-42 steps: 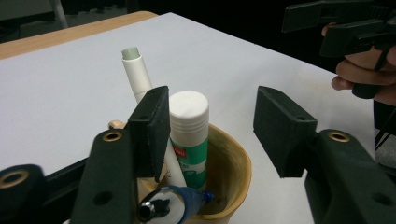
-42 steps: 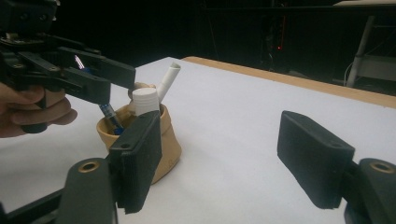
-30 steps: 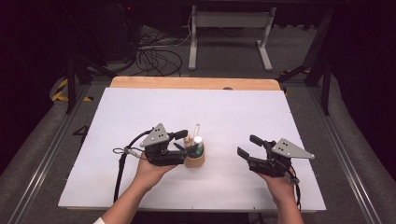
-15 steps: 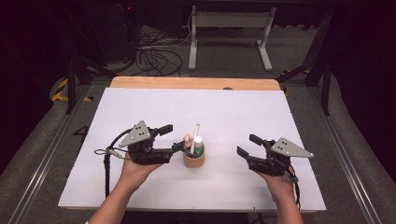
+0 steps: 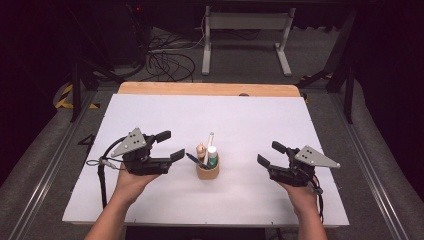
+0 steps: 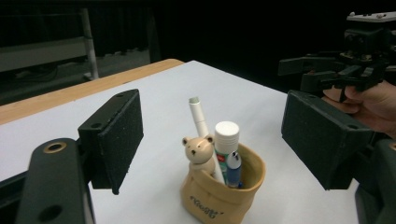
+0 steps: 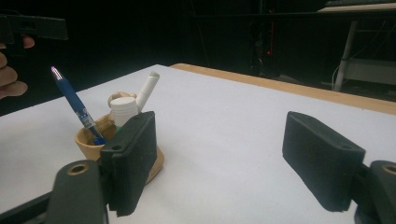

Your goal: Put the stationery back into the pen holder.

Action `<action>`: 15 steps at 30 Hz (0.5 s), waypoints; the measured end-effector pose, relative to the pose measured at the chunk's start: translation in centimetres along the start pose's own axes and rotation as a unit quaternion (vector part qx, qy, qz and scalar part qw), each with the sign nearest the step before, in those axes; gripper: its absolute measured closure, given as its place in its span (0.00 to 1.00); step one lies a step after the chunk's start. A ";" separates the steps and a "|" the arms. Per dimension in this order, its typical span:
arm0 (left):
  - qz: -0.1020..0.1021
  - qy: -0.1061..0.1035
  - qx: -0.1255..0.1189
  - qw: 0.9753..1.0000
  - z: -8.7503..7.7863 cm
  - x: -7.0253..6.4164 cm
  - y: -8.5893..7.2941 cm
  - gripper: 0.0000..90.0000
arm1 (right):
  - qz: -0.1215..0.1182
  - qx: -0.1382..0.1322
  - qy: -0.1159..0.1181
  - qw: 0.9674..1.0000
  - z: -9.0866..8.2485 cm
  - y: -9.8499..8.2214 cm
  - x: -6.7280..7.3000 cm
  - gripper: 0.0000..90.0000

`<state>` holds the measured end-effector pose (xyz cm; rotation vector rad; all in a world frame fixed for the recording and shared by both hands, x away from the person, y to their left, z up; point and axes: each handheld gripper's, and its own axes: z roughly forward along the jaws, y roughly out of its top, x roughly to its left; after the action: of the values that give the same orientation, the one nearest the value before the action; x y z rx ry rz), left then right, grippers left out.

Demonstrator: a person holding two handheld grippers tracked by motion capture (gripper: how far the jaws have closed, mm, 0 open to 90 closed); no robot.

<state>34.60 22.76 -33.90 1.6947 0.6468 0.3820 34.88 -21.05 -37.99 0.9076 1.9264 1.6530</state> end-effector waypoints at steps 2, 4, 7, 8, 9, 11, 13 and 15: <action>-0.002 0.005 0.001 1.000 -0.2 0.3 -0.2 0.23 | -0.003 0.002 -0.001 1.000 0.0 0.0 0.1 0.29; -0.001 0.008 0.003 1.000 -0.4 0.4 -0.3 0.23 | -0.008 0.004 -0.001 1.000 -0.1 -0.1 0.2 0.28; 0.009 0.015 0.008 1.000 -0.6 0.6 -0.3 0.22 | -0.011 0.008 -0.004 1.000 -0.3 -0.2 0.2 0.27; 0.010 0.018 0.008 1.000 -0.6 0.7 -0.4 0.22 | -0.008 0.008 -0.006 1.000 -0.4 -0.2 0.1 0.27; 0.012 0.022 0.009 1.000 -0.7 0.9 -0.4 0.22 | -0.007 0.006 -0.008 1.000 -0.5 -0.2 0.1 0.27; 0.011 0.024 0.009 1.000 -0.8 1.1 -0.4 0.21 | -0.003 0.005 -0.011 1.000 -0.8 -0.3 0.0 0.26; 0.011 0.028 0.010 0.999 -0.8 1.2 -0.5 0.20 | -0.003 0.003 -0.012 1.000 -1.0 -0.3 -0.1 0.25; 0.016 0.033 0.013 0.999 -0.9 1.3 -0.6 0.20 | -0.002 0.001 -0.013 1.000 -1.1 -0.3 -0.1 0.24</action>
<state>34.97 24.37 -34.38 1.7241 0.6768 0.4555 34.08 -21.91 -38.04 0.9213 1.9119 1.6288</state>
